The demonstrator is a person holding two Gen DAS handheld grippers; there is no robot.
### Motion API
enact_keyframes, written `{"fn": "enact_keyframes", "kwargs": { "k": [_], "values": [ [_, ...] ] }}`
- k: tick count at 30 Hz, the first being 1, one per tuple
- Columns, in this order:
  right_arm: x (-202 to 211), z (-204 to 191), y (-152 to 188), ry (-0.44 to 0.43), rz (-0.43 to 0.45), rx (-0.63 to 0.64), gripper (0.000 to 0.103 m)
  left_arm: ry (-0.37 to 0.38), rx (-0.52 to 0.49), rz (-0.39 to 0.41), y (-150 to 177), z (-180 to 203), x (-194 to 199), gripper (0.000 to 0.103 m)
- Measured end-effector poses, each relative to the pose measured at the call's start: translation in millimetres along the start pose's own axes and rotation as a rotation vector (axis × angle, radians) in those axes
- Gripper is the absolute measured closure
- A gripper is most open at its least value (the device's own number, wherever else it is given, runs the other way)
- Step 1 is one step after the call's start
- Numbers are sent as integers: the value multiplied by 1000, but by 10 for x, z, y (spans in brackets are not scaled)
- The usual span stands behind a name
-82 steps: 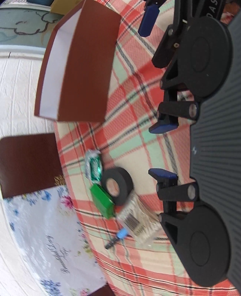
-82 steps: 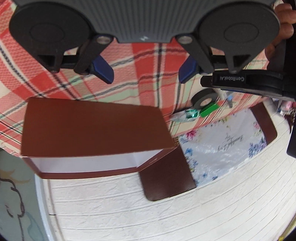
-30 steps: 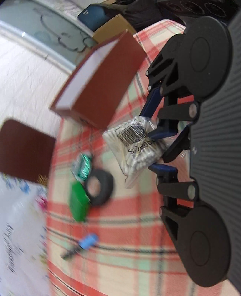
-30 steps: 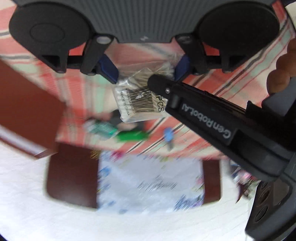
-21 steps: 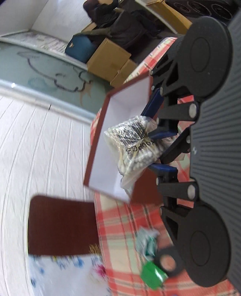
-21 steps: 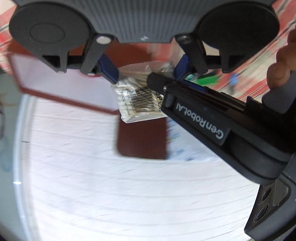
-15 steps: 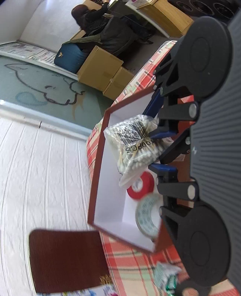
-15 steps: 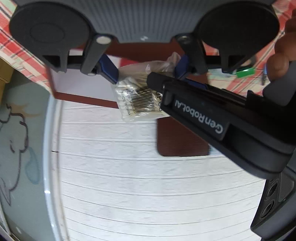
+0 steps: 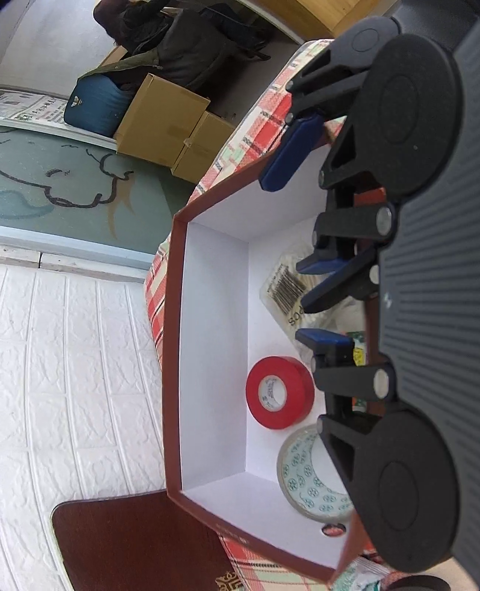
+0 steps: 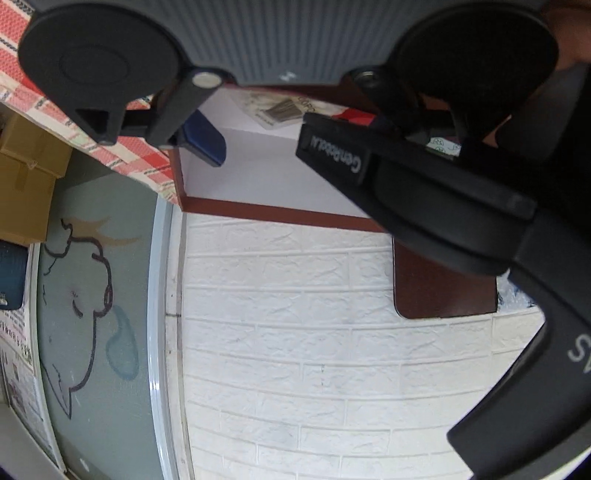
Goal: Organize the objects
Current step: 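Carry the cotton swab bag over the brown box and release it, then grasp the blue-capped black marker with the right tool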
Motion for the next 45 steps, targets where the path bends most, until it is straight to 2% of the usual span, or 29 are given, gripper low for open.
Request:
{"fn": "enact_keyframes", "kwargs": {
  "k": [4, 6, 9, 12, 17, 21, 23, 25, 29, 33, 35, 38, 39, 41, 44, 45],
  "values": [
    [268, -102, 79, -37, 43, -13, 21, -42, -11, 70, 139, 2, 331, 65],
    [433, -174, 140, -65, 71, -11, 21, -81, -24, 105, 228, -3, 510, 60],
    [621, -303, 258, -119, 76, 18, 21, -125, -15, 116, 425, -76, 709, 59],
    [679, -480, 418, -185, -9, 72, 21, -163, 25, 70, 682, -225, 780, 59],
    [611, -818, 666, -275, -227, 167, 21, -253, 159, -68, 1245, -661, 818, 59],
    [612, -1059, 768, -323, -308, 238, 21, -346, 258, -158, 1715, -1063, 927, 59],
    [593, -1165, 812, -352, -350, 245, 21, -389, 288, -142, 1899, -1257, 1081, 59],
    [534, -1257, 862, -379, -386, 260, 22, -481, 300, -138, 2019, -1442, 1230, 59],
    [461, -1605, 943, -446, -412, 299, 22, -628, 418, -125, 2365, -1993, 1508, 57],
    [295, -2042, 889, -501, -438, 276, 24, -764, 496, -104, 2677, -2396, 1783, 57],
    [213, -2324, 861, -540, -436, 282, 29, -817, 522, -64, 2829, -2525, 1895, 56],
    [88, -2818, 905, -602, -439, 322, 39, -809, 622, 36, 2967, -2642, 2035, 58],
    [35, -2968, 936, -609, -437, 340, 45, -812, 621, 42, 2965, -2637, 2035, 57],
    [-114, -3240, 1011, -591, -430, 371, 50, -824, 588, 27, 2919, -2606, 1992, 54],
    [-414, -3518, 1135, -538, -461, 368, 71, -811, 591, 36, 2925, -2623, 2001, 51],
    [-497, -3574, 1195, -523, -487, 371, 82, -805, 597, 43, 2938, -2630, 2013, 51]
  ]
}}
Point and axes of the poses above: each gripper's, at about its wrist camera, not at the fingertips, and x roughly against the way its jaws point, z to its right, y to its underside, the point moved 1 cm from there along -x, roughly the way its jaws point, and after that the axes turned 13 degrees about -x, right-handed, at the moved point
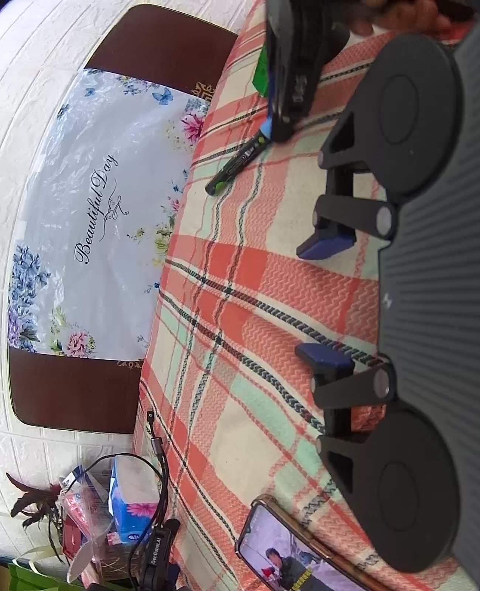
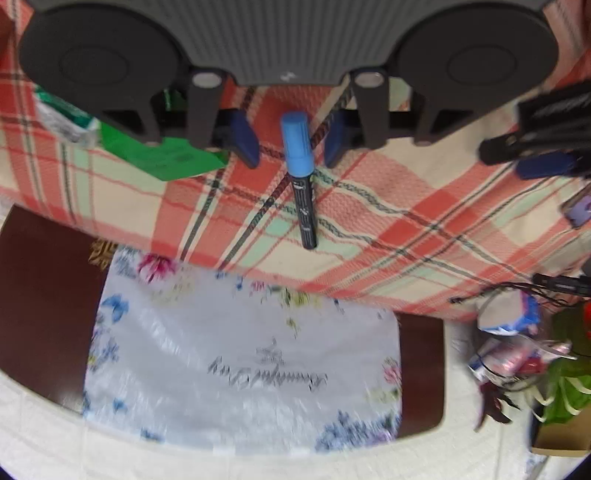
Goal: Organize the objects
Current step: 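Grasp the blue-capped black marker with the right tool, then grasp the marker with the left tool while the right tool releases it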
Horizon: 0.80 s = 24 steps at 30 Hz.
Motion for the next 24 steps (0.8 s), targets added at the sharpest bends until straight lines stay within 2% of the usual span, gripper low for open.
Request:
{"fn": "enact_keyframes", "kwargs": {
  "k": [3, 7, 12, 14, 18, 22, 24],
  "values": [
    [-53, -12, 71, 6, 2, -10, 83, 4, 2, 1, 13, 6, -10, 49],
    [189, 92, 234, -49, -38, -53, 83, 4, -5, -3, 9, 19, -10, 48],
    [749, 401, 604, -178, -135, -252, 83, 57, -57, -53, -35, 119, 25, 42],
    [976, 517, 750, -220, -164, -318, 83, 149, -13, -94, -51, 189, 129, 42],
    [1276, 778, 1013, -300, -194, -496, 83, 409, 48, -226, -60, 516, 352, 42],
    [1398, 955, 1148, -347, -189, -616, 83, 553, 34, -346, -28, 924, 456, 44],
    [1426, 1007, 1162, -374, -187, -648, 83, 580, -4, -367, -7, 1123, 478, 59]
  ]
}}
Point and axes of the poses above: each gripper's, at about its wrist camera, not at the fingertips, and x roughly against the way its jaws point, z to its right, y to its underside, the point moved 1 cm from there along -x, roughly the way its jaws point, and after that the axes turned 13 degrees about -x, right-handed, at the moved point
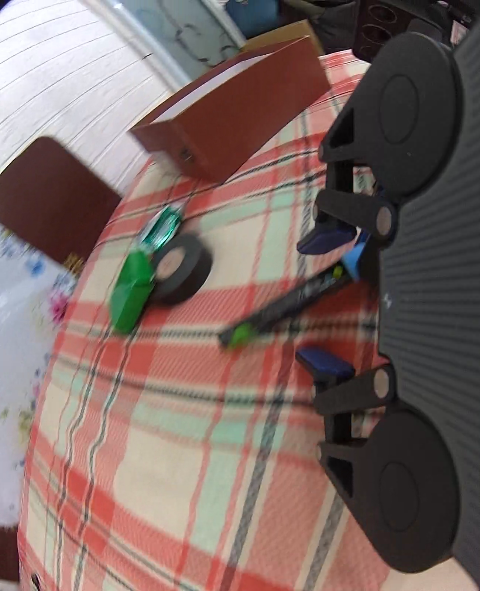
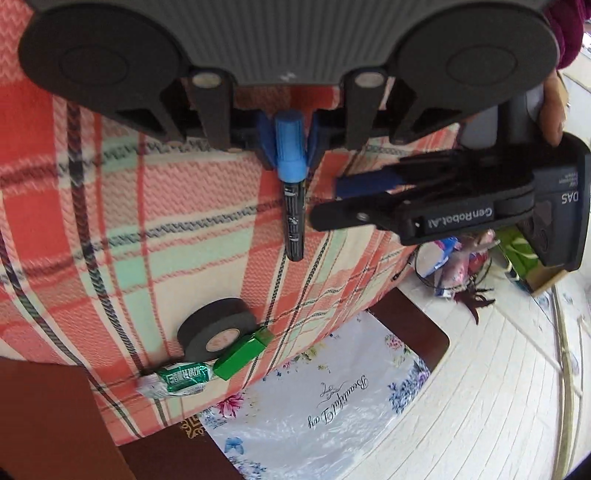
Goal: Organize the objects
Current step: 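Grasp the marker with the left tool while the right tool releases it, then carry the marker into the brown box and open the left tool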
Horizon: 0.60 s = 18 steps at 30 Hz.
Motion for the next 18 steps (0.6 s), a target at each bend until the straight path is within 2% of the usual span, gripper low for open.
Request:
{"fn": "enact_keyframes", "kwargs": {
  "k": [1, 3, 5, 8, 10, 18],
  "values": [
    [19, 22, -5, -25, 1, -14, 83, 4, -18, -16, -1, 70, -53, 69],
    [80, 33, -12, -54, 11, -17, 83, 32, 3, -26, -27, 124, -89, 75],
    [134, 46, -14, -46, 30, 1, 83, 75, 5, -26, -107, 222, -98, 83],
    [292, 87, -49, -57, 86, 7, 83, 83, -80, 7, -282, 547, -70, 85],
    [442, 82, -129, -55, 157, 27, 83, 89, -136, 31, -436, 784, -79, 85],
    [1147, 101, -679, 43, 507, 144, 83, 156, -351, 138, -1187, 1836, -297, 85]
  ]
}}
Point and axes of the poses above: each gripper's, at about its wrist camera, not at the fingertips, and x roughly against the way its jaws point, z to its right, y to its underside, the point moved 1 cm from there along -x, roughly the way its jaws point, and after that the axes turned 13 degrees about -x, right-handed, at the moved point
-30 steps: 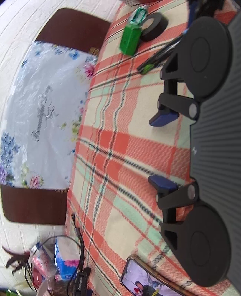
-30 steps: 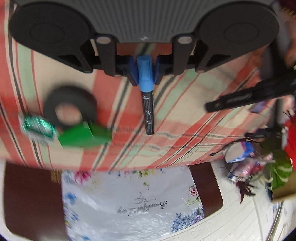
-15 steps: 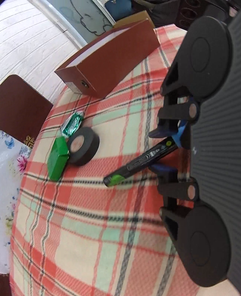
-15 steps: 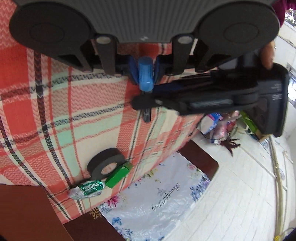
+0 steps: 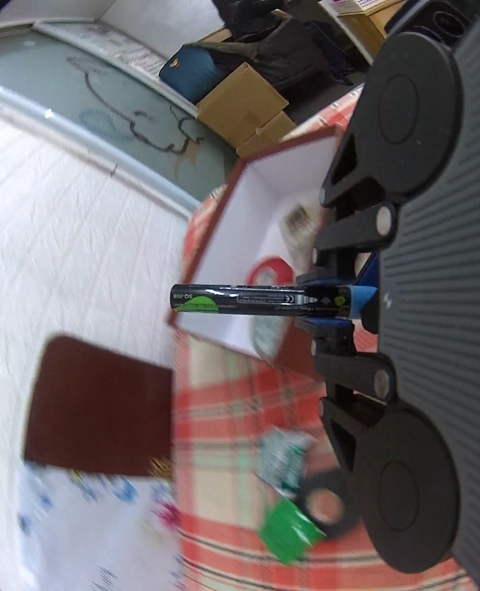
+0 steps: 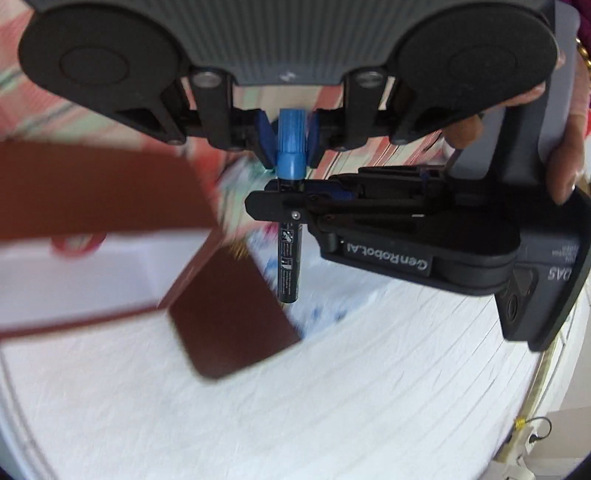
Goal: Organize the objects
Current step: 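Carry the marker into the brown box and open the left tool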
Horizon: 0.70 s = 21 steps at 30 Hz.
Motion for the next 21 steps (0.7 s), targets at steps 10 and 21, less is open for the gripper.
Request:
{"fn": "enact_keyframes", "kwargs": {
  "k": [10, 21],
  "values": [
    [-54, 573, -661, 210, 183, 30, 83, 72, -74, -50, -411, 444, -946, 85],
    [-134, 857, -638, 357, 194, 84, 66, -42, -76, -113, -246, 410, -1080, 81]
  ]
}}
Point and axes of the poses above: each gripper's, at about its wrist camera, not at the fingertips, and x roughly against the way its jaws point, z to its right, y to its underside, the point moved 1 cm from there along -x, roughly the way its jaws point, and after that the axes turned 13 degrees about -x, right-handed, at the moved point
